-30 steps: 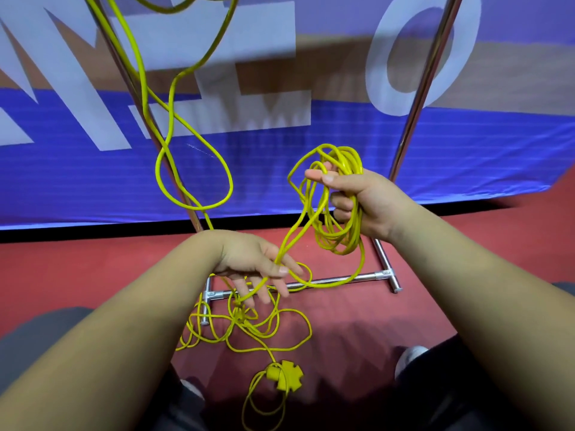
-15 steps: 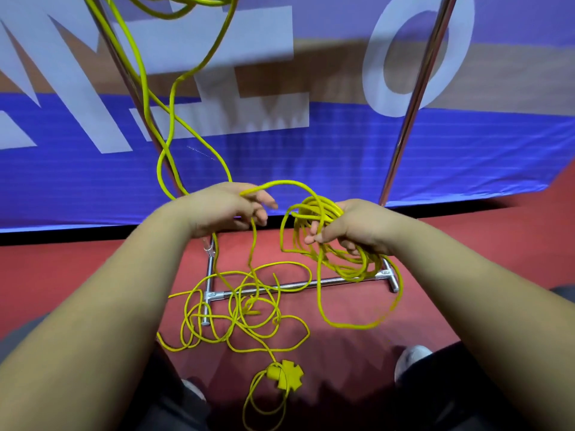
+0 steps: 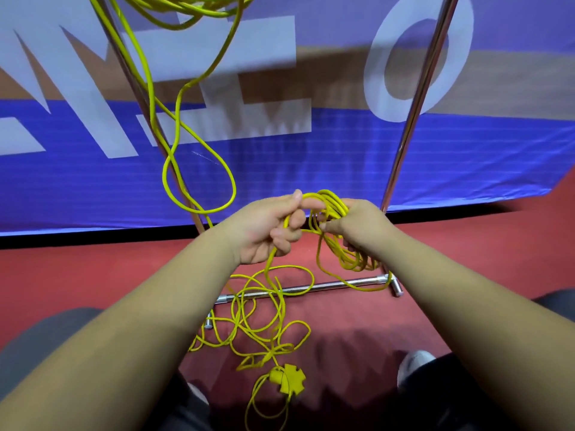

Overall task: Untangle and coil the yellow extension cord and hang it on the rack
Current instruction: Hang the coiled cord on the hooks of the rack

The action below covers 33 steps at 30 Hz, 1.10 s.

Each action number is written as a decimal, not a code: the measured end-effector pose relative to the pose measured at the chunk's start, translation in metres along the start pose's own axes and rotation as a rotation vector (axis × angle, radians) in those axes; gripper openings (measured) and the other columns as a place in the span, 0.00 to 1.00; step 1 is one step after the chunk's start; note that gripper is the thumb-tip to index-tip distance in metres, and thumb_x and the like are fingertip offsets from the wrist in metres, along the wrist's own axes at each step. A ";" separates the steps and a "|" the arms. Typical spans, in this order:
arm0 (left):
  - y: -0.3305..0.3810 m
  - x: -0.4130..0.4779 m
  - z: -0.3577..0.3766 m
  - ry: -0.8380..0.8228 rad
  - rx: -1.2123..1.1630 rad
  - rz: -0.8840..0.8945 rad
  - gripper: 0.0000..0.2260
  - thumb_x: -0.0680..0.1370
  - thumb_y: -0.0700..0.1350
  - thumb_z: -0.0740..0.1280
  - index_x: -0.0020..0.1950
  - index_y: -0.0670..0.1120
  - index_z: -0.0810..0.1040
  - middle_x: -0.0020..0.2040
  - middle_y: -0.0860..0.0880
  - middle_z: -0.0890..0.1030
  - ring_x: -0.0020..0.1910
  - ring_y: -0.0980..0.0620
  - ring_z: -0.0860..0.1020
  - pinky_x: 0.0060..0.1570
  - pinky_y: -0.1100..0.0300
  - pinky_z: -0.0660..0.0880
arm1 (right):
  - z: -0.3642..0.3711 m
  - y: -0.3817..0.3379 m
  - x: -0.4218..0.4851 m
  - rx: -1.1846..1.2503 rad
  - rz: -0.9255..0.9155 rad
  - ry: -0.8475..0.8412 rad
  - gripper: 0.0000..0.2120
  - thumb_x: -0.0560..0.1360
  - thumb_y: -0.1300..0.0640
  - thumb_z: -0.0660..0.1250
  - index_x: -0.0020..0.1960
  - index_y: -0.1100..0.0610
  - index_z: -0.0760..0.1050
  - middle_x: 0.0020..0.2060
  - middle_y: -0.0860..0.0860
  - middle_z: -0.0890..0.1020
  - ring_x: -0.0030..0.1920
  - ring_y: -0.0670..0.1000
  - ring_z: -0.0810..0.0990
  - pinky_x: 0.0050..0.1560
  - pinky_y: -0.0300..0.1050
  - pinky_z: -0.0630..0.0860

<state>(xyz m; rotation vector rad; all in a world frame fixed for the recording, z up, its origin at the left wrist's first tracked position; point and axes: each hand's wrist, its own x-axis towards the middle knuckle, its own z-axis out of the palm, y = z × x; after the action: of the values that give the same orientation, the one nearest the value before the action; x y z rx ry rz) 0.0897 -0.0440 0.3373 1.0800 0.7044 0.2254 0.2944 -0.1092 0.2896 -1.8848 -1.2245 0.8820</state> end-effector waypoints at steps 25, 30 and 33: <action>-0.005 0.008 0.012 0.523 0.998 0.430 0.10 0.80 0.46 0.72 0.59 0.57 0.87 0.45 0.52 0.80 0.47 0.54 0.78 0.49 0.60 0.71 | 0.001 -0.025 0.004 0.926 0.451 -0.333 0.17 0.78 0.38 0.70 0.42 0.51 0.77 0.26 0.47 0.65 0.26 0.49 0.66 0.33 0.42 0.66; -0.018 0.009 0.015 0.424 0.656 0.187 0.05 0.81 0.43 0.69 0.51 0.44 0.85 0.39 0.46 0.84 0.32 0.52 0.78 0.40 0.55 0.80 | -0.003 -0.032 0.016 0.973 0.317 -0.101 0.09 0.81 0.52 0.70 0.46 0.55 0.83 0.31 0.50 0.73 0.29 0.50 0.70 0.36 0.45 0.69; -0.028 0.010 0.006 0.126 0.736 0.057 0.08 0.82 0.33 0.62 0.57 0.42 0.78 0.50 0.43 0.86 0.39 0.56 0.80 0.46 0.60 0.78 | -0.010 -0.042 0.017 1.091 0.234 -0.045 0.09 0.83 0.50 0.69 0.48 0.55 0.82 0.34 0.50 0.80 0.32 0.51 0.80 0.39 0.48 0.77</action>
<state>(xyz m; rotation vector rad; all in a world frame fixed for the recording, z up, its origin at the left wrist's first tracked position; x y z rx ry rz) 0.0969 -0.0569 0.3108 1.7998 0.8994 0.0784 0.2892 -0.0828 0.3274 -1.0992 -0.3472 1.3501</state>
